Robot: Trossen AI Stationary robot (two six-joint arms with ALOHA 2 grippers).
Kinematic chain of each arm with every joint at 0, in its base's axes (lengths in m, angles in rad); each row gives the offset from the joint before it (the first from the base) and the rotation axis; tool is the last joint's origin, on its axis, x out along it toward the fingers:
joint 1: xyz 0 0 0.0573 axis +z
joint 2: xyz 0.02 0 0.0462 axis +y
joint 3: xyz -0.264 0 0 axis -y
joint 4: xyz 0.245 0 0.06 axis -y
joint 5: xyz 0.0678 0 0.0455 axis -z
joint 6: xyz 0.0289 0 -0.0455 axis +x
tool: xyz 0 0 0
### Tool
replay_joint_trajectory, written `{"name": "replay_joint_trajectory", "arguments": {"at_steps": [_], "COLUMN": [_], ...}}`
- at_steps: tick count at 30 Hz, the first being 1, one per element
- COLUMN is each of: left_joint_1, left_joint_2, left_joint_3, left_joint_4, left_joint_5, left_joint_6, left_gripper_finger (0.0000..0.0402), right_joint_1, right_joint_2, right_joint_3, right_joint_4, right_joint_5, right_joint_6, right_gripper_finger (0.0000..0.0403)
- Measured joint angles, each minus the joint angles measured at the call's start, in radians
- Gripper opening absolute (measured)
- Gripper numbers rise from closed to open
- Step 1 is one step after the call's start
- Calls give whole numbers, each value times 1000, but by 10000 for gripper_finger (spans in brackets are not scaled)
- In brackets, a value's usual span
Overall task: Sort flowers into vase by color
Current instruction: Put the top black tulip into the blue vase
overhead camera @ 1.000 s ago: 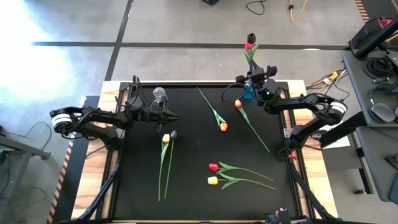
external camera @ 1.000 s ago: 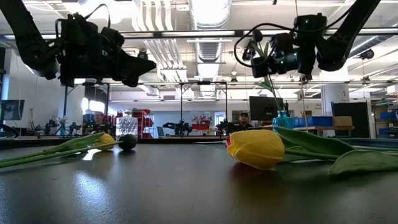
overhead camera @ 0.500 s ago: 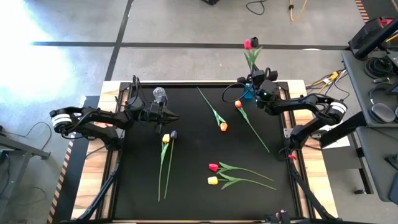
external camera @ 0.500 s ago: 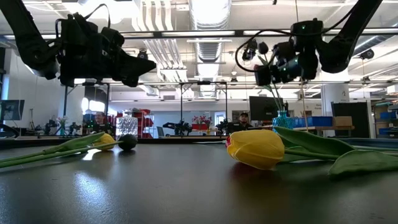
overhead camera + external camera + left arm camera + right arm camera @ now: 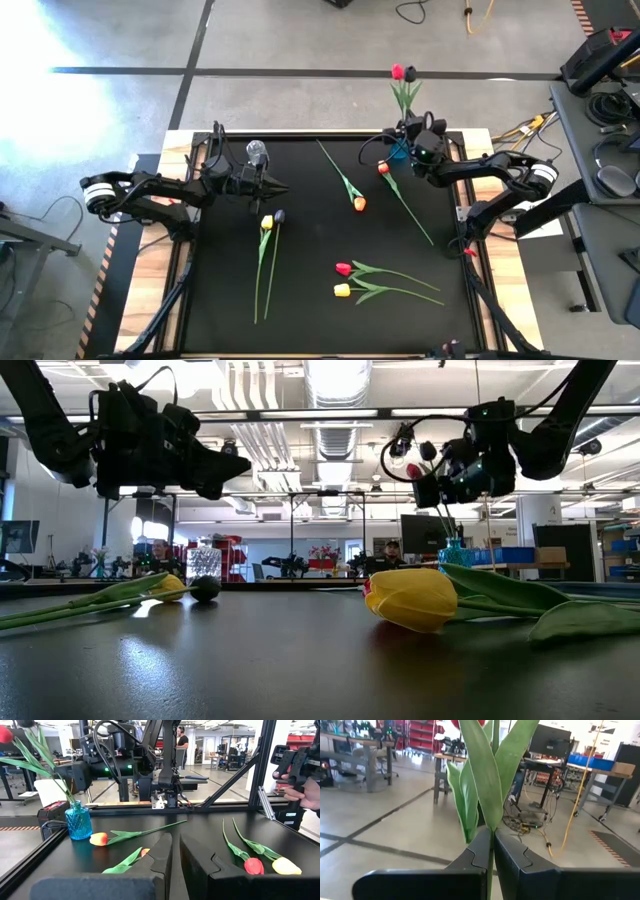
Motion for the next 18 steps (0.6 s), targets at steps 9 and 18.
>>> {"name": "replay_joint_trajectory", "arguments": {"at_steps": [9, 18], "left_joint_1": [0, 0], "left_joint_2": [0, 0], "left_joint_3": [0, 0], "left_joint_4": [0, 0], "left_joint_5": [0, 0], "left_joint_6": [0, 0], "left_gripper_finger": [23, 23], "right_joint_1": [0, 12], "right_joint_2": [-1, -14], "right_joint_3": [0, 0], "right_joint_4": [-88, -120], "right_joint_5": [0, 0], "right_joint_6": [42, -13], "right_gripper_finger": [15, 109]}}
